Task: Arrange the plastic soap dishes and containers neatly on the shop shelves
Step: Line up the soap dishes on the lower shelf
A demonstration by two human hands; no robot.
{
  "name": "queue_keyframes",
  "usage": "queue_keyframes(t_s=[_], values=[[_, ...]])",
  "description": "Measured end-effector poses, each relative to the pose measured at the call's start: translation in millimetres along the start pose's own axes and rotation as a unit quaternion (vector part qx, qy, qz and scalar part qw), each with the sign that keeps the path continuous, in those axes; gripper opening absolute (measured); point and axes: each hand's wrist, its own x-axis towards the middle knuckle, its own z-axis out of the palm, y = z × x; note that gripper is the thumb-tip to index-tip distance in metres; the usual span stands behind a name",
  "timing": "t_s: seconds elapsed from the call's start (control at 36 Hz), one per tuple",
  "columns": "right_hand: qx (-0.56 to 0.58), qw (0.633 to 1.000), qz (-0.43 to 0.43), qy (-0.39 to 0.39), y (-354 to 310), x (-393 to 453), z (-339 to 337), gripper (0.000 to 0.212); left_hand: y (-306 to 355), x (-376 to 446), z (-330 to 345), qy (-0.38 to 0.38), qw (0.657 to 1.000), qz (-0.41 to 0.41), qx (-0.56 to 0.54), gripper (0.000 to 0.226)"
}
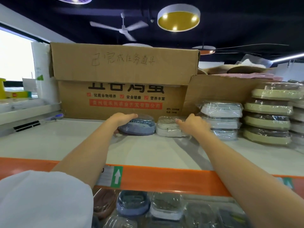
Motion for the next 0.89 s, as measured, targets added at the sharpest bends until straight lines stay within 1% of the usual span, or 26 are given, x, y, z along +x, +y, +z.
queue_keyframes(t_s=[0.06,0.14,0.19,0.25,0.31,0.42,0.53,0.58,0.64,0.72,0.75,0.78,0.83,0.89], values=[[0.07,0.997,0.01,-0.029,-1,-2,-1,0.074,0,-2,-1,0.022,1.0,0.016,-0.007,0.078],[0.167,0.983,0.026,-0.066,-4,-5,-7,0.087,1,-6,-6,0.065,0.997,0.043,-0.027,0.081],[0.233,0.969,0.04,-0.076,-6,-7,-11,0.096,0,-6,-9,0.065,0.995,0.053,-0.048,0.091],[0.309,0.946,0.061,-0.079,-8,-9,-15,0.098,-2,-10,-12,0.057,0.993,0.053,-0.084,0.093],[0.379,0.918,0.073,-0.089,-8,-14,-19,0.091,-5,-18,-15,0.048,0.99,0.049,-0.123,0.091],[0.423,0.899,0.033,-0.112,-3,-27,-26,0.065,-10,-33,-22,0.04,0.983,0.04,-0.177,0.086],[0.467,0.875,0.013,-0.126,3,-45,-37,0.073,-12,-42,-24,0.036,0.964,0.041,-0.26,0.078],[0.488,0.862,0.008,-0.135,5,-57,-38,0.066,-14,-50,-20,0.045,0.959,0.048,-0.275,0.078],[0.509,0.849,0.007,-0.141,7,-69,-35,0.057,-22,-55,-17,0.043,0.955,0.055,-0.287,0.085],[0.544,0.827,0.002,-0.138,10,-83,-29,0.06,-34,-68,-16,0.052,0.949,0.054,-0.307,0.113],[0.558,0.818,0.002,-0.137,12,-88,-29,0.06,-38,-71,-16,0.056,0.947,0.057,-0.311,0.115],[0.568,0.812,0.002,-0.136,14,-92,-29,0.059,-39,-76,-16,0.059,0.943,0.062,-0.321,0.108],[0.581,0.804,0.002,-0.129,18,-99,-33,0.056,-36,-90,-16,0.064,0.938,0.069,-0.335,0.087],[0.587,0.8,0.007,-0.126,22,-105,-35,0.056,-35,-99,-15,0.055,0.932,0.074,-0.349,0.075]])
